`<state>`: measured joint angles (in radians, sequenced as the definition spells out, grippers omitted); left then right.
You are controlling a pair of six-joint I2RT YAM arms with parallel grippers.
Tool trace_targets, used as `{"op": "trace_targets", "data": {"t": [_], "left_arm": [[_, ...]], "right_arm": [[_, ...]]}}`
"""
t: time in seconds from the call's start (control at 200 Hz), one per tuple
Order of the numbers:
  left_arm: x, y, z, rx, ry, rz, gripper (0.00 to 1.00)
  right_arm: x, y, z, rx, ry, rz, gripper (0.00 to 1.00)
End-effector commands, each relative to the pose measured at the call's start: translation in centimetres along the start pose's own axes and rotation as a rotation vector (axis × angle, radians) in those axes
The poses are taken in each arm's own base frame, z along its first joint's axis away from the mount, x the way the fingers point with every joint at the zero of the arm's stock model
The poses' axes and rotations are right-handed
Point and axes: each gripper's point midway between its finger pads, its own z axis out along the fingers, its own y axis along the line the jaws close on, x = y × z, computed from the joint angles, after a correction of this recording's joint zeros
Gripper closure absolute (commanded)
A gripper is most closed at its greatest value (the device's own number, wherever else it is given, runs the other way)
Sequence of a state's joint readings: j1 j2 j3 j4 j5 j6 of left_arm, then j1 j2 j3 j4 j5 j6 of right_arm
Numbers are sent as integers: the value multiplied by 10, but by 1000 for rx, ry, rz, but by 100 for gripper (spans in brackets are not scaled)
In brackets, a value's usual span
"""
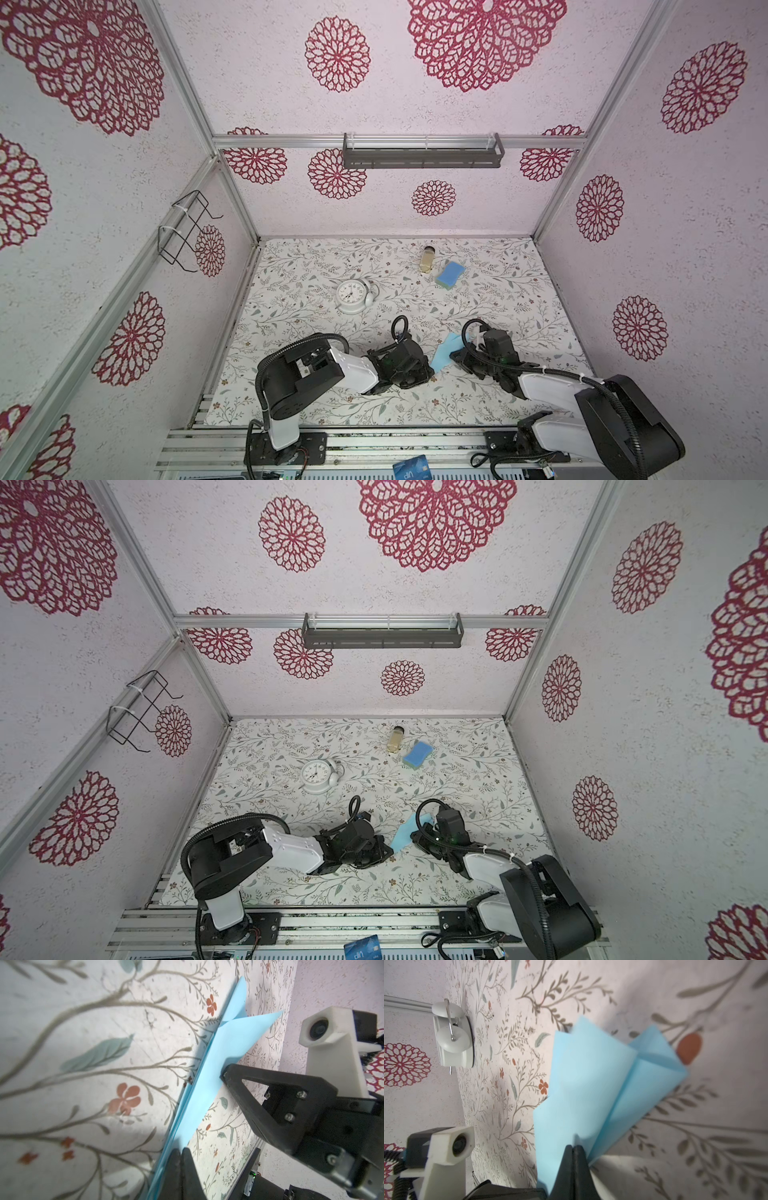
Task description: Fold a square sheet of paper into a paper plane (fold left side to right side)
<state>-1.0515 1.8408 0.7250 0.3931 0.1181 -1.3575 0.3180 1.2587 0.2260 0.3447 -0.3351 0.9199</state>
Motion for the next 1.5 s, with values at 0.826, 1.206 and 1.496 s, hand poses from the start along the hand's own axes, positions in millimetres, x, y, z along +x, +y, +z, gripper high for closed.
{"op": "trace_targets", "data": {"t": [0.826,1.206,1.496], "left_arm": [[-33,-48,4,34,35,142,100],[-32,-24,40,-15,88,109,100],[-23,7,41,-95,108,62,100]], "right_arm": [[7,-52,0,114,84,62,100],[4,-37,-4,59,80,63,100],[-12,7,-13,-86,56,3,100]]}}
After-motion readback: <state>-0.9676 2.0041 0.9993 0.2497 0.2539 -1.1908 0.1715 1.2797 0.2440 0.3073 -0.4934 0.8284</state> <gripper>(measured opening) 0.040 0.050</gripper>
